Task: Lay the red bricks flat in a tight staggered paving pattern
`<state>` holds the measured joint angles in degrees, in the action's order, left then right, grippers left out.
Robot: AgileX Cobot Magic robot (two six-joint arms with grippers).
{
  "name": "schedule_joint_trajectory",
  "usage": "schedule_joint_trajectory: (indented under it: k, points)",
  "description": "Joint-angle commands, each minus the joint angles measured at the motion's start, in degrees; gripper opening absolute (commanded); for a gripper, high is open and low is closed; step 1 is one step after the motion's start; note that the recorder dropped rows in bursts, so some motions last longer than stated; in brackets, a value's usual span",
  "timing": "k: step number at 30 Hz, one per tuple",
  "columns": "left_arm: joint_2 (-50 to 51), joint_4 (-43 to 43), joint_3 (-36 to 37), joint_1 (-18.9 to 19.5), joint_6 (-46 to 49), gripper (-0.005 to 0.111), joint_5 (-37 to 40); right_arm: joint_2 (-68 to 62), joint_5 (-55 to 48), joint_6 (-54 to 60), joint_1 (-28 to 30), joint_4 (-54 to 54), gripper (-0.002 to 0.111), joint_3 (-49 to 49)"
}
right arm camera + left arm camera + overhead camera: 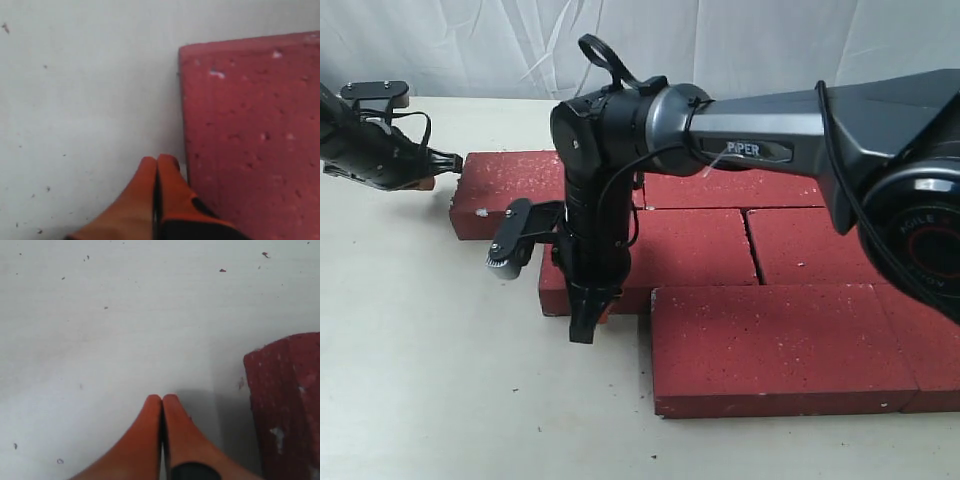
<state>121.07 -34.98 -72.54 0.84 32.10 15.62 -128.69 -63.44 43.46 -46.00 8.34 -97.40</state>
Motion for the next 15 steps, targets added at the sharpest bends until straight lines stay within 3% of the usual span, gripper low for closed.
schedule_joint_trajectory:
  k: [1, 5, 9, 15]
  points:
    - [-0.1, -1.6, 0.2, 0.0, 0.2, 0.0, -0.5, -0.1, 2.5, -3.2, 0.7, -3.9, -0.001, 0.1]
    - [-0.1, -4.9, 0.2, -1.8, 5.2, 0.0, -0.3, -0.1, 2.6, -4.1, 0.8, -3.6, -0.001, 0.1]
    - [-0.1, -11.9, 0.2, -3.4, 13.2, 0.0, 1.4, 0.6, -4.9, -4.1, 0.7, -1.3, -0.001, 0.1]
    - [-0.1, -13.2, 0.2, -3.4, 13.5, 0.0, 1.5, 5.0, -6.5, -4.3, 0.7, 1.3, -0.001, -0.1]
